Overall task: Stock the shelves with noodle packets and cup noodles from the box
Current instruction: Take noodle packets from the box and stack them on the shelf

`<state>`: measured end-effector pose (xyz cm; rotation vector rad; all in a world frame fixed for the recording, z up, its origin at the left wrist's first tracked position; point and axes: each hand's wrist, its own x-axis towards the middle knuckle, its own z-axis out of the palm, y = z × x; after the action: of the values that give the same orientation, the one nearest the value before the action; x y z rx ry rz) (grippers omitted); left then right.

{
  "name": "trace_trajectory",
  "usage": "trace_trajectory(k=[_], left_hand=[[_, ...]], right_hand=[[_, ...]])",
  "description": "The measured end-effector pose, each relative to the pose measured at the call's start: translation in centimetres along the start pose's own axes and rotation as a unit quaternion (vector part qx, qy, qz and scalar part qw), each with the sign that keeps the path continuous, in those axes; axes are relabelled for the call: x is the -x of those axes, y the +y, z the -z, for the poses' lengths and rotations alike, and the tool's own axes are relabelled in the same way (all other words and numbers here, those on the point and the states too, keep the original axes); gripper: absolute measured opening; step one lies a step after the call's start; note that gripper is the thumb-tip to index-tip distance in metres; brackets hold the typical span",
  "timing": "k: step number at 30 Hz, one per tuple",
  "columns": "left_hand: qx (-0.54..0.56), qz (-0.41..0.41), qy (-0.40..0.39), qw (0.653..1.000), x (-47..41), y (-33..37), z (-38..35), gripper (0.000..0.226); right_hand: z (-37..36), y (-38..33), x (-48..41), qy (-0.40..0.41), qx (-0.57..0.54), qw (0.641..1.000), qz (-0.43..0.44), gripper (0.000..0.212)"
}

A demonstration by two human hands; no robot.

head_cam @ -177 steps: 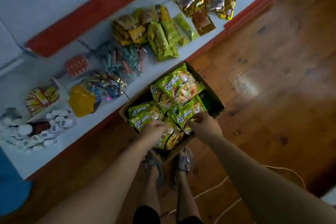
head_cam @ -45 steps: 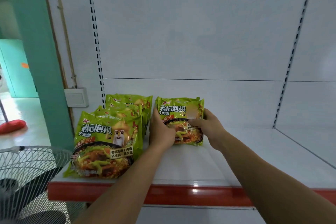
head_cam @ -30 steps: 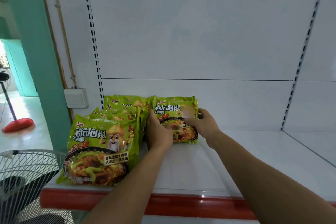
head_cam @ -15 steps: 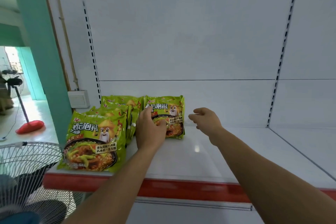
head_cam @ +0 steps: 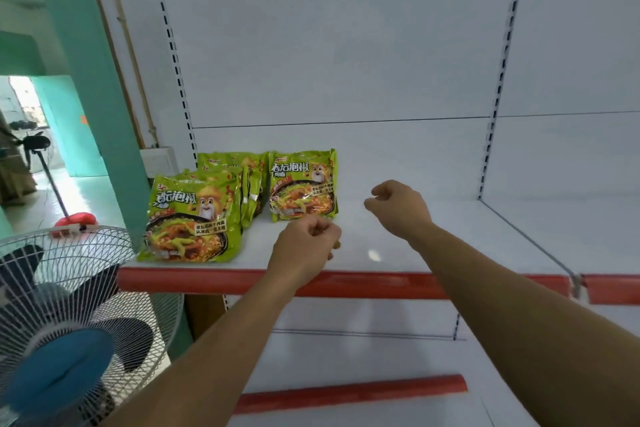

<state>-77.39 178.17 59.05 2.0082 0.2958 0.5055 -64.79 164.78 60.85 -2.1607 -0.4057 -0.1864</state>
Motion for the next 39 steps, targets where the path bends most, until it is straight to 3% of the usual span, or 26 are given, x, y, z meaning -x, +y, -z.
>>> trace_trajectory(k=[8, 13, 20, 28, 39], left_hand=[[-0.035, -0.013, -0.148, 0.988, 8.2, -1.0, -1.1, 0.016], [-0.069, 0.013, -0.249, 0.966, 13.2, -4.8, -4.8, 0.015], [-0.107, 0.055, -0.357, 0.926, 20.0, -9.6, -12.2, 0.012], [-0.156, 0.108, -0.438, 0.879, 25.3, -14.9, -22.3, 0.024], [-0.194, 0.275, -0.471, 0.815, 33.4, -20.3, -40.9, 0.022]], right_hand=[[3.7, 0.6, 9.5, 0.053, 0.108, 0.992, -0.023, 0.025], [5.5, 4.2, 16.8, 0.063, 0.166, 0.981, -0.082, 0.017], [8.2, 12.7, 25.8, 0.024, 0.235, 0.949, -0.209, 0.027], [10.5, 24.3, 33.2, -0.024, 0.254, 0.917, -0.305, 0.022], [14.1, 48.1, 38.4, -0.145, 0.178, 0.883, -0.408, 0.017]])
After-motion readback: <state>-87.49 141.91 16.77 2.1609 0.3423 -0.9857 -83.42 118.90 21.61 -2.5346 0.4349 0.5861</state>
